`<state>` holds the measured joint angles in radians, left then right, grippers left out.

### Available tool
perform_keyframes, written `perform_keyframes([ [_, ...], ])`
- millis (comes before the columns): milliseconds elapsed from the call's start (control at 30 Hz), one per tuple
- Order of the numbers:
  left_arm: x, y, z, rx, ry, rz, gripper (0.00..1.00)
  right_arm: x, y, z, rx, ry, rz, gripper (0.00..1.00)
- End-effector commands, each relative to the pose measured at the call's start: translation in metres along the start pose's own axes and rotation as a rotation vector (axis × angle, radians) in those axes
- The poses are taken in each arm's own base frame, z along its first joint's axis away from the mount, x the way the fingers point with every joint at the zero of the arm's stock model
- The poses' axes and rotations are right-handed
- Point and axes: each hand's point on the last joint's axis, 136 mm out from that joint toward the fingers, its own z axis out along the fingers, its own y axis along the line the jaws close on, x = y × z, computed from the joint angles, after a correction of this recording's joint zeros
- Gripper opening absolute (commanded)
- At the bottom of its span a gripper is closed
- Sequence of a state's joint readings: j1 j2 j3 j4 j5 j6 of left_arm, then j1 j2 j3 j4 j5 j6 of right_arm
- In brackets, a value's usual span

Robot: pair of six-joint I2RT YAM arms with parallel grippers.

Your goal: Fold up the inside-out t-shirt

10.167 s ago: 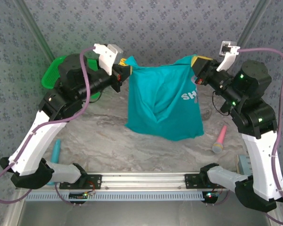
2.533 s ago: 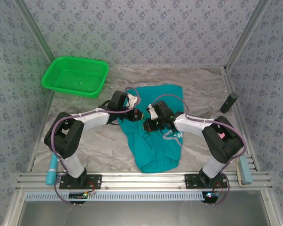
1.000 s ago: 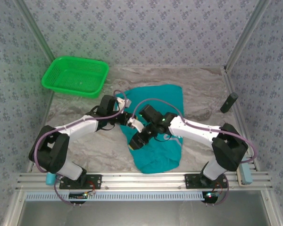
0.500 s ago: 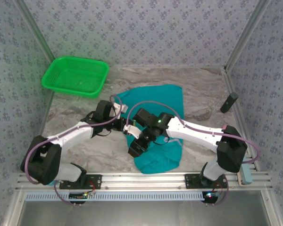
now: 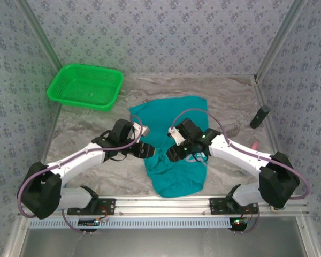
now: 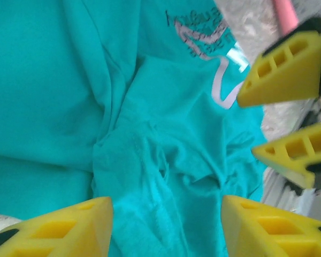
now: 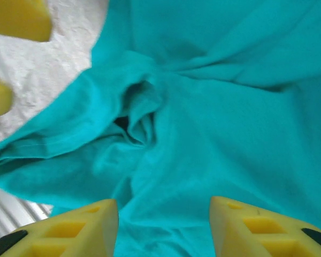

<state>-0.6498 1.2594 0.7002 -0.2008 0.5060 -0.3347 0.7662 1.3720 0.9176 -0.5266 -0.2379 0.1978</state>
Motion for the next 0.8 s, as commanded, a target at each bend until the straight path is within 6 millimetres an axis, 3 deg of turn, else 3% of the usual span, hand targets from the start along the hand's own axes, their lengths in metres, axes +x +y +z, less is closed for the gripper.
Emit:
perform_keyframes([
  [0, -0.007, 0.002, 0.002, -0.099, 0.012, 0.13, 0.57, -0.017, -0.019, 0.001, 0.083, -0.098, 0.084, 0.52],
  [300, -0.022, 0.006, 0.036, -0.239, 0.099, 0.272, 0.62, -0.017, -0.075, -0.042, 0.258, -0.283, 0.285, 0.57],
  [500, -0.016, 0.02, 0.051, -0.316, 0.196, 0.325, 0.57, -0.011, -0.088, -0.064, 0.245, -0.377, 0.34, 0.58],
  [633, -0.014, 0.022, 0.055, -0.32, 0.228, 0.36, 0.4, -0.011, -0.083, -0.065, 0.212, -0.378, 0.311, 0.59],
  [767, -0.017, 0.018, 0.05, -0.313, 0.235, 0.408, 0.16, -0.015, -0.066, -0.06, 0.124, -0.369, 0.236, 0.58],
])
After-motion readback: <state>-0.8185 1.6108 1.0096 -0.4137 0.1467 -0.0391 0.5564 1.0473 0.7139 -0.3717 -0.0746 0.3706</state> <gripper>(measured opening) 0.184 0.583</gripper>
